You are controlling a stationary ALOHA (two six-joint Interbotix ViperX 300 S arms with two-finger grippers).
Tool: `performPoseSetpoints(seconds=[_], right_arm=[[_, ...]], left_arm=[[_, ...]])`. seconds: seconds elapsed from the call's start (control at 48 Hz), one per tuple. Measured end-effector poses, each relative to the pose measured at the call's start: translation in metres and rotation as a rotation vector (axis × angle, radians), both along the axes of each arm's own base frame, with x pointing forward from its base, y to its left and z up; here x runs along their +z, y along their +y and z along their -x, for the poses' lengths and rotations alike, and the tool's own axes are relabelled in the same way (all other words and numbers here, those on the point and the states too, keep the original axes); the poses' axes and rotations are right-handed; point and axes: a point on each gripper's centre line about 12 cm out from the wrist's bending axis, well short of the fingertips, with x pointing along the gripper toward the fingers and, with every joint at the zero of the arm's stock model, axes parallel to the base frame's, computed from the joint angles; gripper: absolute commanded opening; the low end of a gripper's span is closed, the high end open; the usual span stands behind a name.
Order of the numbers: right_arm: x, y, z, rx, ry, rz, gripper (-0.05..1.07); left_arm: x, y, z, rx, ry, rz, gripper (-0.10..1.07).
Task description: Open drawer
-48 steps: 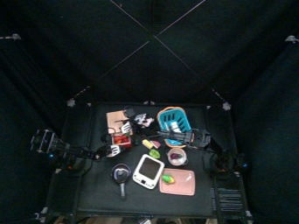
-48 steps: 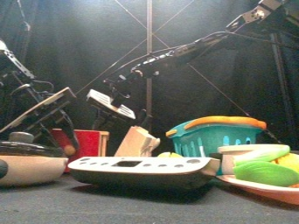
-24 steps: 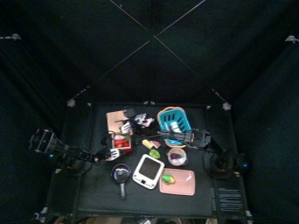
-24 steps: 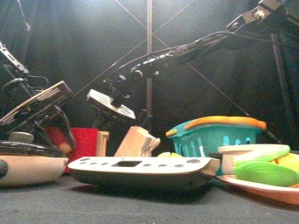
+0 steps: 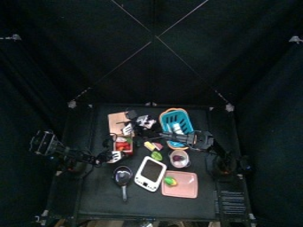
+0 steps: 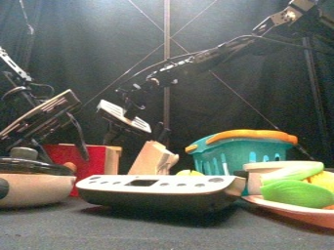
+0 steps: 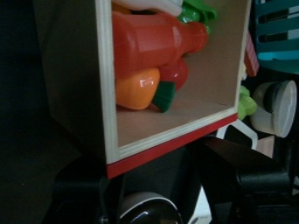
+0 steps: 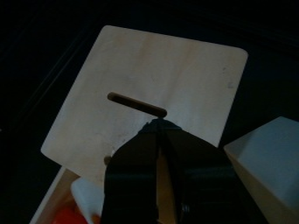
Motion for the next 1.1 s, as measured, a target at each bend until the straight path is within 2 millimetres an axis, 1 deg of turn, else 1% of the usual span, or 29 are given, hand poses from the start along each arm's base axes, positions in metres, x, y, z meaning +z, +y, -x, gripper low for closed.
performPoseSetpoints(seconds=[0.188, 0.354, 0.604, 0.688, 0.771, 0.896, 1.104], right_arm=[[0.000, 0.000, 0.000, 0.000, 0.000, 0.000, 0.41], [0.000, 0.000, 0.000, 0.000, 0.002, 0.001, 0.41], [-0.001, 0.000, 0.000, -0.001, 0.003, 0.000, 0.41], [-0.001, 0.000, 0.000, 0.001, 0.006, 0.003, 0.41], [0.000, 0.000, 0.000, 0.004, 0.006, 0.011, 0.41], [-0.001, 0.000, 0.000, 0.006, 0.009, 0.018, 0.41], [0.001, 0.001, 0.000, 0.006, 0.009, 0.023, 0.41]], left_arm=[[0.008, 0.000, -0.001, -0.014, -0.032, -0.010, 0.86], [0.019, -0.001, 0.005, -0.041, -0.082, -0.017, 0.86], [0.026, -0.001, 0.029, -0.078, -0.131, -0.022, 0.86], [0.030, 0.001, 0.035, -0.102, -0.157, -0.040, 0.86], [0.038, 0.001, 0.040, -0.158, -0.208, -0.084, 0.86], [0.046, 0.000, 0.044, -0.218, -0.253, -0.133, 0.86], [0.046, -0.001, 0.048, -0.293, -0.264, -0.201, 0.86]])
